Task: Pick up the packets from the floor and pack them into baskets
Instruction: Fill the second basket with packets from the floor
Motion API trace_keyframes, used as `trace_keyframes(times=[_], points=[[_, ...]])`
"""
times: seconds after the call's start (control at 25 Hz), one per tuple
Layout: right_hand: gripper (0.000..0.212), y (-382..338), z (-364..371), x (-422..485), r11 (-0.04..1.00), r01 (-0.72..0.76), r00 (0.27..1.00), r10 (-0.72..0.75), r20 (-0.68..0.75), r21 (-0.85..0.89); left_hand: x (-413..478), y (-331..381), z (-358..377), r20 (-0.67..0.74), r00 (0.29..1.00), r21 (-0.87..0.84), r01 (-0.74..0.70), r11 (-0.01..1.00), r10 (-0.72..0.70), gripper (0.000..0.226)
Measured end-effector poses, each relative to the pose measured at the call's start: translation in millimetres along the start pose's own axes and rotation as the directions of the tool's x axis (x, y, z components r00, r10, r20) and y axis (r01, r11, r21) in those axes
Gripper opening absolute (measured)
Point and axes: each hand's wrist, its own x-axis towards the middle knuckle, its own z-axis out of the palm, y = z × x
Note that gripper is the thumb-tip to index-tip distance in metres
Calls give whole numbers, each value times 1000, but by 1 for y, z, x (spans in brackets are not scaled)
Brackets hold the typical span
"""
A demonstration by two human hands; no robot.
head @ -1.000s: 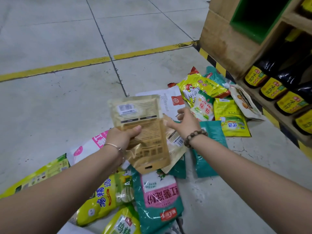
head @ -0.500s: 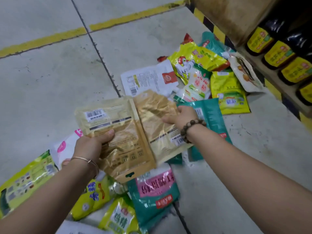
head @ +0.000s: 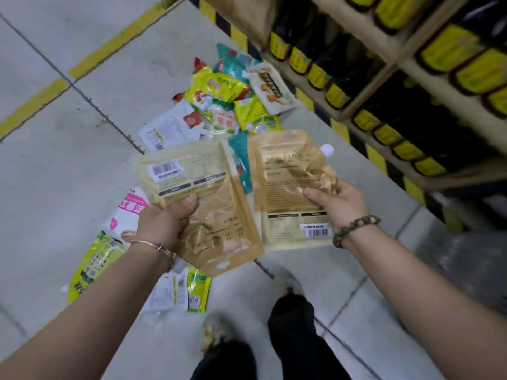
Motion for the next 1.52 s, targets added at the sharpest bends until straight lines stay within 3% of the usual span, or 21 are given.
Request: trace_keyframes(times=[0.08,0.28,0.56,0.64,0.76,0.92,1.04,1.16,1.28,1.36,1.4,1.44,1.48,1.52], points=[[19,-12,-48,-47,997,-55,994,61,-91,60,-56,20,18,95,995,59,-46,997,40,6],[13,-15,-159,-145,978,-140,955,174,-241,152,-165,29,76,272,962,212,-95,973,35,11],[19,66,-320,-203,946,-190,878,284,-386,263,-264,-44,199,464,886,367,-206,907,13,13],[15,101,-375,-221,938,-212,844,316,-432,273,-293,-83,244,507,862,451,-256,855,-10,9],[28,154,-447,-243,919,-236,759,377,-530,316,-333,-132,306,539,840,515,-279,811,-53,11],[23,216,-523,-252,877,-207,641,457,-617,434,-370,-184,389,622,783,522,-427,739,13,19],[19,254,-554,-238,874,-224,646,464,-606,430,-378,-219,440,627,773,569,-370,734,-97,21],[17,286,-560,-221,856,-339,672,511,-536,391,-373,-248,465,542,814,715,-315,624,-210,13],[22,306,-556,-207,837,-462,653,545,-527,293,-366,-264,473,461,877,770,-318,553,-138,16],[39,308,-551,-204,845,-503,646,507,-571,181,-369,-268,472,466,883,790,-441,426,51,34],[52,305,-549,-205,860,-502,659,448,-605,91,-372,-270,470,509,845,782,-534,323,164,53],[66,301,-546,-206,876,-481,689,349,-635,-41,-377,-271,468,594,763,747,-641,178,253,73],[79,298,-543,-208,867,-448,746,228,-626,-217,-381,-274,467,708,662,687,-726,-24,246,91],[88,296,-540,-210,830,-398,821,132,-556,-391,-386,-277,466,800,583,600,-766,-230,144,104]])
